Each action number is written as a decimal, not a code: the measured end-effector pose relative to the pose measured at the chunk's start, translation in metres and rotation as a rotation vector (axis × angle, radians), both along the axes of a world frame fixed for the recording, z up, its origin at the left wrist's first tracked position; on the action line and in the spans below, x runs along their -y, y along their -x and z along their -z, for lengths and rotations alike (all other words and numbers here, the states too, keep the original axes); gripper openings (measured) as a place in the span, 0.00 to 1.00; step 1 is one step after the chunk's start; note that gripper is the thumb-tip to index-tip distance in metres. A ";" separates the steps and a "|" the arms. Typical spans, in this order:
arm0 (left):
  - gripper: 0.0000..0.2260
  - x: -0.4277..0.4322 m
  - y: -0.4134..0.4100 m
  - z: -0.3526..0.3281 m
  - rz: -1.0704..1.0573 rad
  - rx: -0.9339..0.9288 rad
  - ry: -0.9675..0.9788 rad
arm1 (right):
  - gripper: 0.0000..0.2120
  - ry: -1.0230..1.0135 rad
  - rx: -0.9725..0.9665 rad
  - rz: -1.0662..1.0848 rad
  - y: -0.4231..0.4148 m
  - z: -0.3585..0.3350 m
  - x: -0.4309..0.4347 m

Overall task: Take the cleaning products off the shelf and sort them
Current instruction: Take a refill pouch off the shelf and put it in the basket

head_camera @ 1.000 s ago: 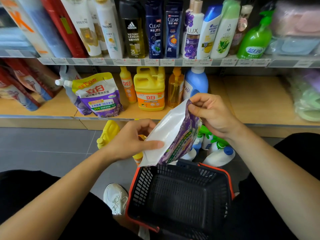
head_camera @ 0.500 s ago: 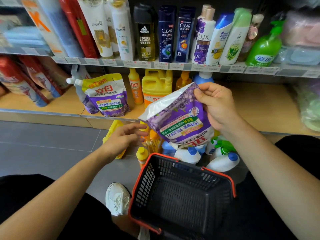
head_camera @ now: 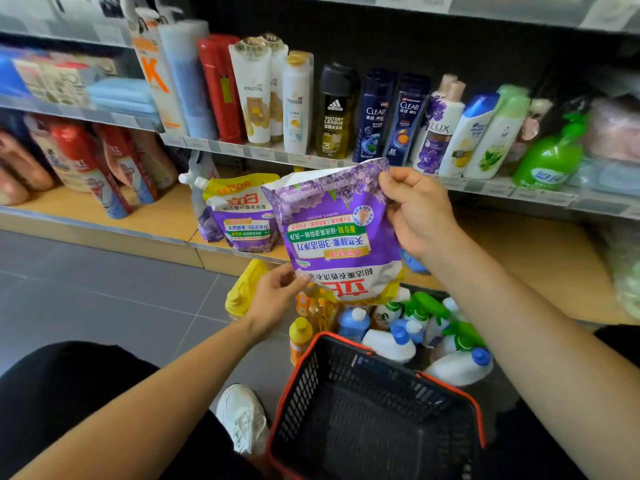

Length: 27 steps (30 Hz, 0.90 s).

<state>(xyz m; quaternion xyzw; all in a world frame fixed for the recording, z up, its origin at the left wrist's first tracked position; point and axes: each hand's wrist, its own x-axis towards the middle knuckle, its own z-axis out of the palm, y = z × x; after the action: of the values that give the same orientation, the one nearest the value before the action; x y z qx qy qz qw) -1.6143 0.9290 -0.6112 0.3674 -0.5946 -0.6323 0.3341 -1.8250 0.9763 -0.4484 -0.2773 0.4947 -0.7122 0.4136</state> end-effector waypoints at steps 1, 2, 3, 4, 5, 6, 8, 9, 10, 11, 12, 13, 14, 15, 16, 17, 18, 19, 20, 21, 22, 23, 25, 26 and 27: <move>0.07 0.003 -0.004 -0.005 -0.041 -0.037 0.015 | 0.05 0.000 0.006 0.009 0.001 -0.001 0.003; 0.06 0.006 -0.009 -0.009 -0.065 -0.050 0.032 | 0.05 -0.001 0.004 0.021 0.003 -0.001 0.005; 0.06 0.009 -0.014 -0.014 -0.082 -0.054 0.057 | 0.06 -0.007 -0.008 0.034 0.005 0.000 0.007; 0.06 0.013 -0.019 -0.018 -0.105 -0.046 0.089 | 0.07 -0.020 -0.024 0.048 0.009 0.001 0.008; 0.05 0.017 -0.024 -0.022 -0.134 -0.041 0.120 | 0.08 -0.036 -0.034 0.063 0.013 0.005 0.009; 0.04 0.022 -0.029 -0.026 -0.164 -0.034 0.154 | 0.09 -0.057 -0.035 0.077 0.018 0.010 0.009; 0.08 0.034 -0.034 -0.037 -0.208 0.002 0.238 | 0.10 -0.103 -0.032 0.086 0.028 0.024 0.009; 0.10 0.041 -0.036 -0.043 -0.226 0.026 0.268 | 0.10 -0.128 -0.018 0.079 0.032 0.034 0.010; 0.11 0.049 -0.037 -0.051 -0.236 0.060 0.298 | 0.09 -0.151 0.016 0.070 0.035 0.044 0.010; 0.11 0.058 -0.036 -0.058 -0.249 0.095 0.343 | 0.07 -0.175 0.064 0.058 0.038 0.054 0.011; 0.09 0.067 -0.036 -0.067 -0.274 0.131 0.400 | 0.05 -0.201 0.108 0.040 0.040 0.062 0.013; 0.07 0.076 -0.035 -0.077 -0.304 0.155 0.460 | 0.05 -0.231 0.132 0.020 0.042 0.069 0.015; 0.07 0.084 -0.033 -0.088 -0.328 0.168 0.523 | 0.06 -0.264 0.130 0.004 0.044 0.076 0.016; 0.07 0.091 -0.031 -0.098 -0.336 0.185 0.594 | 0.08 -0.290 0.106 -0.005 0.045 0.081 0.018; 0.07 0.097 -0.029 -0.107 -0.329 0.216 0.675 | 0.09 -0.308 0.072 -0.006 0.046 0.086 0.020; 0.07 0.103 -0.027 -0.114 -0.308 0.268 0.768 | 0.09 -0.313 0.025 0.000 0.044 0.088 0.022; 0.08 0.108 -0.024 -0.121 -0.277 0.332 0.868 | 0.07 -0.307 -0.041 0.014 0.041 0.090 0.024; 0.08 0.114 -0.022 -0.128 -0.240 0.387 0.957 | 0.07 -0.291 -0.128 0.029 0.037 0.092 0.029; 0.07 0.119 -0.019 -0.134 -0.203 0.429 1.033 | 0.10 -0.274 -0.241 0.039 0.033 0.092 0.035; 0.07 0.125 -0.018 -0.140 -0.171 0.457 1.110 | 0.16 -0.250 -0.371 0.036 0.028 0.092 0.042; 0.06 0.132 -0.017 -0.146 -0.153 0.481 1.193 | 0.22 -0.222 -0.515 0.027 0.021 0.090 0.050; 0.06 0.139 -0.018 -0.152 -0.147 0.514 1.278 | 0.27 -0.191 -0.670 0.022 0.015 0.085 0.058; 0.06 0.154 -0.020 -0.161 -0.136 0.602 1.420 | 0.35 -0.129 -0.966 0.037 0.003 0.074 0.077; 0.06 0.160 -0.022 -0.163 -0.119 0.639 1.470 | 0.38 -0.115 -1.091 0.023 -0.003 0.068 0.088; 0.05 0.165 -0.024 -0.163 -0.096 0.665 1.509 | 0.40 -0.137 -1.202 -0.038 -0.011 0.062 0.099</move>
<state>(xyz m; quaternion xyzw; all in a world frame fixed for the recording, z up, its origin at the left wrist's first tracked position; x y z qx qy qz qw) -1.5903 0.7638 -0.4487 0.2373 -0.9109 0.0937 0.3243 -1.8143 0.8769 -0.5100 -0.6128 0.6815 -0.3896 0.0912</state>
